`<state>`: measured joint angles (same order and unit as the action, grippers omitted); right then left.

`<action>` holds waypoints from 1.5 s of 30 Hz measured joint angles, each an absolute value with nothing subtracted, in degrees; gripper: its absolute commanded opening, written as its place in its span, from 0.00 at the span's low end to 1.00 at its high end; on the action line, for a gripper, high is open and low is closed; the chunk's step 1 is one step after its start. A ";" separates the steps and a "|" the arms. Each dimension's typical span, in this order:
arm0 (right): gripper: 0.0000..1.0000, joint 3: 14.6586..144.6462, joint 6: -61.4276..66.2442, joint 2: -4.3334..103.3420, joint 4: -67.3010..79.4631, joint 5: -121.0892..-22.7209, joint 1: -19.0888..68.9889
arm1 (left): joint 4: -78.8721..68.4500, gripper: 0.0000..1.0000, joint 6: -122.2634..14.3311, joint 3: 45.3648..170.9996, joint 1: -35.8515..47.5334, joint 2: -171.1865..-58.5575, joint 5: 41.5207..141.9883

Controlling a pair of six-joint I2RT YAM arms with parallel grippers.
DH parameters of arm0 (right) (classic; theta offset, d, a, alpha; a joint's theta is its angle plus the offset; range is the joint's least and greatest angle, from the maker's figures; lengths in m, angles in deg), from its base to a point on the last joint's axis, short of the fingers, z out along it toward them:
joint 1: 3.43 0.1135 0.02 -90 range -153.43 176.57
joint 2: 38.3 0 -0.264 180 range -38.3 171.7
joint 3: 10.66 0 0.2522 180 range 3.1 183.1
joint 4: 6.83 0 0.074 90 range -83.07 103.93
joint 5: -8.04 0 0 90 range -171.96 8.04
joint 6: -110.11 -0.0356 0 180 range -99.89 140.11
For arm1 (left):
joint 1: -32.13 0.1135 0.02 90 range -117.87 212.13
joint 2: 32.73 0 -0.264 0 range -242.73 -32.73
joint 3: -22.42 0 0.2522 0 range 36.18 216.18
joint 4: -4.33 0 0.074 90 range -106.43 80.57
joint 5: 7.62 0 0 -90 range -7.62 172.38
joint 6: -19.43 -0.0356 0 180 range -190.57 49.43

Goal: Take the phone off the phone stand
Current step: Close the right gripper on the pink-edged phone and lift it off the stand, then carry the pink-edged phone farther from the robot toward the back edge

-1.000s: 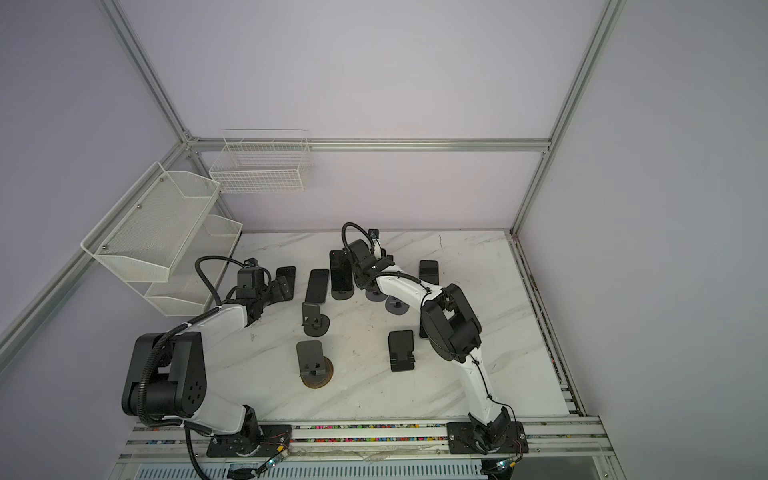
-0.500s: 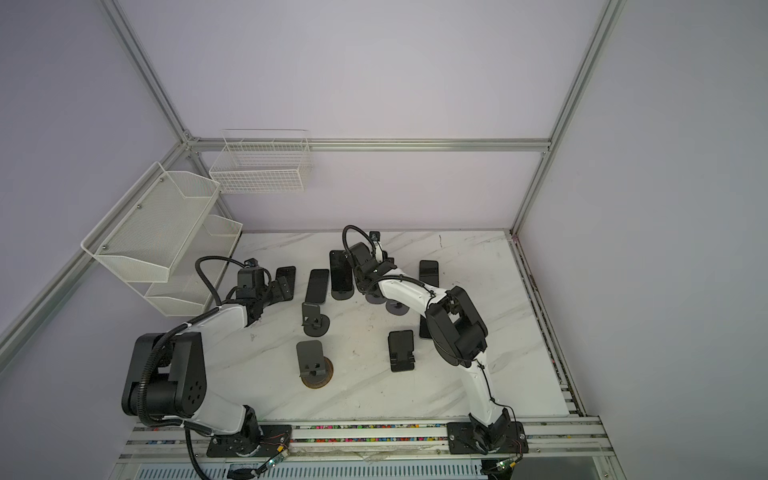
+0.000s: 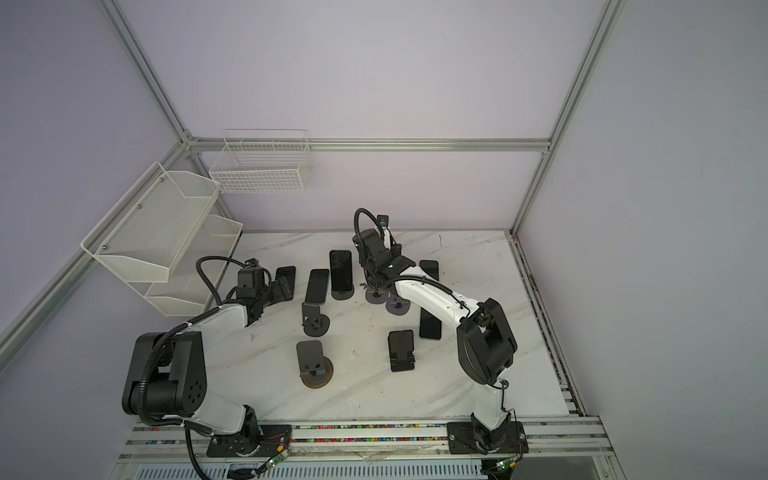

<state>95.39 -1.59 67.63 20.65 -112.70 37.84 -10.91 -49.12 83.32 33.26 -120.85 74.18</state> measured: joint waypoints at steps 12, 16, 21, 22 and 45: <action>0.69 93.86 1.28 66.12 19.49 -106.49 22.13 | -11.17 1.00 -49.12 83.32 33.26 -120.89 74.29; 0.68 95.57 2.44 69.82 18.15 -104.92 19.46 | -11.19 1.00 -49.10 83.32 33.26 -120.89 74.26; 0.67 96.37 3.05 75.48 16.84 -101.77 19.86 | -11.23 1.00 -49.12 83.32 33.26 -120.89 74.26; 0.67 96.48 3.09 76.53 16.84 -101.07 19.94 | -11.21 0.99 -49.12 83.32 33.26 -120.89 74.26; 0.65 104.48 4.19 90.78 22.46 -92.44 20.14 | -11.23 1.00 -49.10 83.32 33.28 -120.89 74.24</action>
